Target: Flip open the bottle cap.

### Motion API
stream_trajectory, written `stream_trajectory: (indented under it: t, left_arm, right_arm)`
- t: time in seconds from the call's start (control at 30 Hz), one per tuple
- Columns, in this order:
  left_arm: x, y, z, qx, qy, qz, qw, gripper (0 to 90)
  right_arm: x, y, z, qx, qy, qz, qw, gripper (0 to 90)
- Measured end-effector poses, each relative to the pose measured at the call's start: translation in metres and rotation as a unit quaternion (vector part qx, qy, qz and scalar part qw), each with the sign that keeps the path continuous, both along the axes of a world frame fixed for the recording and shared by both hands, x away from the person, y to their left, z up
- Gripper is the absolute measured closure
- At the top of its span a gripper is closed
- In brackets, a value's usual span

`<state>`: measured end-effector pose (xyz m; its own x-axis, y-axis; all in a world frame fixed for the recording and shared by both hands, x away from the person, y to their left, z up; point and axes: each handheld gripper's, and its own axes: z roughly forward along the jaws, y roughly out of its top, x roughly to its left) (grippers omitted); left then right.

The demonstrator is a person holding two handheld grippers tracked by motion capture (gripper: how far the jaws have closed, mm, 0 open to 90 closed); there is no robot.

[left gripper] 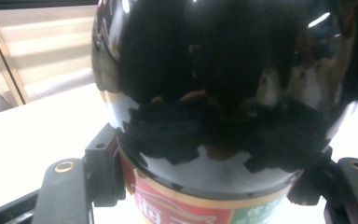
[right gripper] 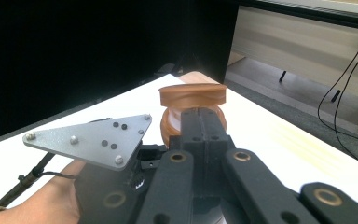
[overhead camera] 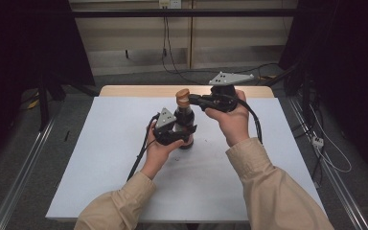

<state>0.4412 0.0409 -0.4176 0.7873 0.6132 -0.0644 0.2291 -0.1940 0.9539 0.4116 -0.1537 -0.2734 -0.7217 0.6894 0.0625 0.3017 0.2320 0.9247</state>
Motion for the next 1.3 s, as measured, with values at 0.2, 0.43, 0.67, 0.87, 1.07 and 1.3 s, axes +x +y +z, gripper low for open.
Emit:
stream_trajectory:
  t: [0.2, 0.43, 0.67, 0.87, 1.07, 1.3]
  left_arm:
    - [-0.001, -0.001, 0.0, 0.002, -0.001, 0.0, 1.0, 29.8]
    - [0.0, 0.0, 0.0, 0.001, 0.001, -0.002, 1.0, 29.8]
    - [0.0, 0.0, 0.0, 0.003, 0.0, -0.001, 1.0, 29.9]
    - [-0.001, 0.0, 0.001, 0.005, -0.002, -0.002, 1.0, 29.8]
    - [-0.001, 0.0, 0.001, 0.006, -0.001, -0.004, 1.0, 29.8]
    - [-0.002, 0.0, 0.0, 0.003, 0.0, 0.002, 1.0, 29.8]
  right_arm:
    - [0.001, 0.003, 0.005, -0.003, -0.003, 0.001, 1.0, 90.0]
    - [0.003, 0.004, 0.005, -0.002, -0.004, 0.002, 1.0, 90.0]
    - [0.003, 0.004, 0.007, 0.005, -0.005, -0.002, 1.0, 90.0]
    - [0.003, 0.007, 0.01, 0.004, -0.008, 0.0, 1.0, 90.0]
    - [0.004, 0.009, 0.011, 0.003, -0.01, 0.001, 0.9999, 90.0]
    - [0.004, 0.01, 0.01, 0.004, -0.009, 0.002, 0.9999, 90.0]
